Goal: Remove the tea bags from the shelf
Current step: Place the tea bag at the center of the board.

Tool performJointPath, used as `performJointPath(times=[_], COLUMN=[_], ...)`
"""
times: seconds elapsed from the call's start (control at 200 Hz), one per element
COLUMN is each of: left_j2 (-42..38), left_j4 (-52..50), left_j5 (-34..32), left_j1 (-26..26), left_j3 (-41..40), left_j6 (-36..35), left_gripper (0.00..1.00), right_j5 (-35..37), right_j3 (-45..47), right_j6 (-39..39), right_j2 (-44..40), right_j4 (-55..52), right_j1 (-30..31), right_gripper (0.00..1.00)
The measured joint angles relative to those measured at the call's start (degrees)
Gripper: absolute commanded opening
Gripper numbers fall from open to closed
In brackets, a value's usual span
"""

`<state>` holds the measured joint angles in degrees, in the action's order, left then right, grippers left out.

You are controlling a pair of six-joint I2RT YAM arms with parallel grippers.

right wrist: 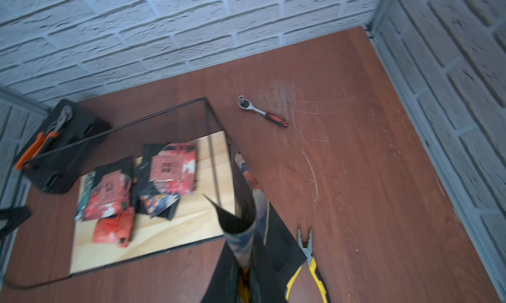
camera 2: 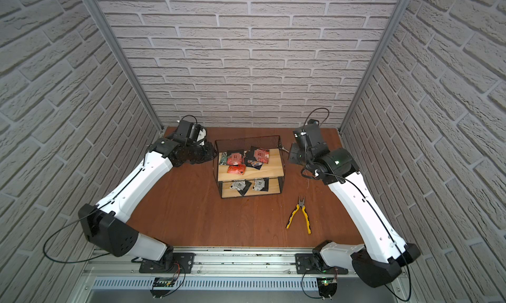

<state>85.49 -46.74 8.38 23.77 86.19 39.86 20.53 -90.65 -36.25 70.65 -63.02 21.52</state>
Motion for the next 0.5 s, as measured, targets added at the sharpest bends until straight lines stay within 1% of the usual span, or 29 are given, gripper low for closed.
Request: performJointPath(times=[0.08, 0.165, 0.275, 0.31, 0.385, 0.5], left_j2=[0.0, 0.0, 0.1, 0.2, 0.5, 0.8], left_j4=[0.0, 0.0, 0.0, 0.0, 0.0, 0.0], left_j5=[0.0, 0.0, 0.0, 0.0, 0.0, 0.0], left_j1=[0.0, 0.0, 0.0, 0.0, 0.0, 0.0], left_j3=[0.0, 0.0, 0.0, 0.0, 0.0, 0.2], left_j6=[-0.2, -0.3, -0.3, -0.3, -0.4, -0.4], left_gripper=[0.32, 0.32, 0.32, 0.32, 0.32, 0.32], right_j5=[-1.4, -4.1, -9.7, -11.2, -14.3, -17.8], right_j3=[7.7, 16.4, 26.9, 28.9, 31.5, 33.9], right_j6=[-0.5, -0.8, -1.4, -1.5, -1.6, -2.0], right_j2=[-1.6, -1.7, 1.4, 3.4, 8.4, 14.2], right_j4=[1.0, 3.5, 6.8, 7.6, 9.9, 14.2], right_j1=[-5.6, -9.5, -13.2, -13.9, -14.6, -14.6], right_gripper=[0.06, 0.08, 0.07, 0.06, 0.06, 0.08])
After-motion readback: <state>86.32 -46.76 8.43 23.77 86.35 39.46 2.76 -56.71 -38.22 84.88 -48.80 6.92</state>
